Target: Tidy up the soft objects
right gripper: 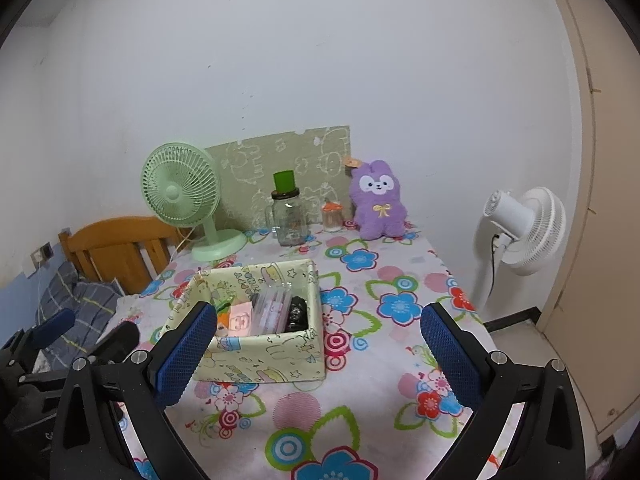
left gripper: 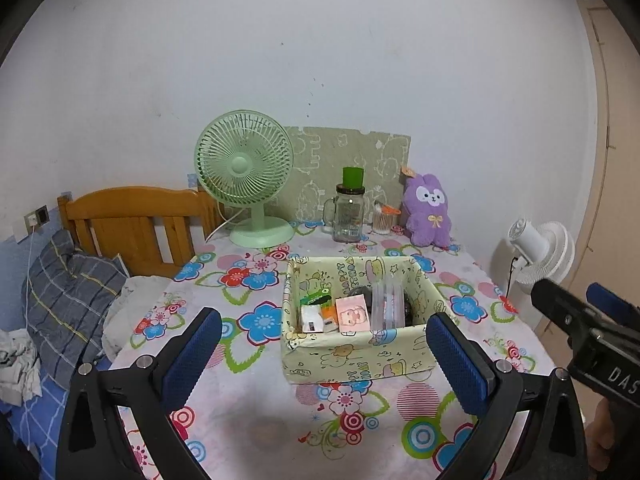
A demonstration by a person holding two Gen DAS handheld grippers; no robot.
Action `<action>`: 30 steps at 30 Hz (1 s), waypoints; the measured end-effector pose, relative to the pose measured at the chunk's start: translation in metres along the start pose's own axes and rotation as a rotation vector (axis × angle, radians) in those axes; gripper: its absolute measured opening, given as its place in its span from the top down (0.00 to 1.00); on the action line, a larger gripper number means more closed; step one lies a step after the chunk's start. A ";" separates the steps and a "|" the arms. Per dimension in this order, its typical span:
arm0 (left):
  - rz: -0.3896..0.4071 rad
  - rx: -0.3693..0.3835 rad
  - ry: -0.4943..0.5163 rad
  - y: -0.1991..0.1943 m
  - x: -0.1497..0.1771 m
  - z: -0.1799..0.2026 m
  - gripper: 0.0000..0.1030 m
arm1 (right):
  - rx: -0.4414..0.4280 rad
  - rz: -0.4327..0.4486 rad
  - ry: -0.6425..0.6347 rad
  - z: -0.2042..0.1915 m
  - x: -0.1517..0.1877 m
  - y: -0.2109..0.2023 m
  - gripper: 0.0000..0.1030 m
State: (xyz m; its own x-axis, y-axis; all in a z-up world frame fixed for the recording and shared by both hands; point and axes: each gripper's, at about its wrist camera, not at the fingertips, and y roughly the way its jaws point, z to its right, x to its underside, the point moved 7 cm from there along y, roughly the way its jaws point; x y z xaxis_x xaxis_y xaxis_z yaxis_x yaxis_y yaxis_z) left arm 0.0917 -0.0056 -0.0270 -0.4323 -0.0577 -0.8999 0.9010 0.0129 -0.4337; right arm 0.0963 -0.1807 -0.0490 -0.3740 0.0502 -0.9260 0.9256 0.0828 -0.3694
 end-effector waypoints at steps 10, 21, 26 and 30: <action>0.030 -0.022 -0.011 -0.020 0.004 -0.010 0.00 | 0.017 0.023 0.000 0.003 0.008 -0.024 0.00; 0.030 -0.013 -0.014 -0.025 0.005 -0.011 0.00 | 0.010 0.039 0.008 0.001 0.007 -0.032 0.00; 0.031 -0.007 -0.015 -0.025 0.005 -0.011 0.00 | 0.006 0.041 0.004 -0.002 0.007 -0.033 0.00; 0.031 -0.008 -0.015 -0.025 0.004 -0.011 0.00 | 0.005 0.040 0.004 -0.003 0.007 -0.033 0.00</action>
State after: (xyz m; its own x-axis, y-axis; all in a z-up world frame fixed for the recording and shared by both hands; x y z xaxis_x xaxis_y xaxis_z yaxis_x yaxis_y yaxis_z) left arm 0.0672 0.0047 -0.0208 -0.4037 -0.0718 -0.9121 0.9135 0.0224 -0.4061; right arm 0.0634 -0.1806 -0.0432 -0.3365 0.0572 -0.9400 0.9403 0.0753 -0.3320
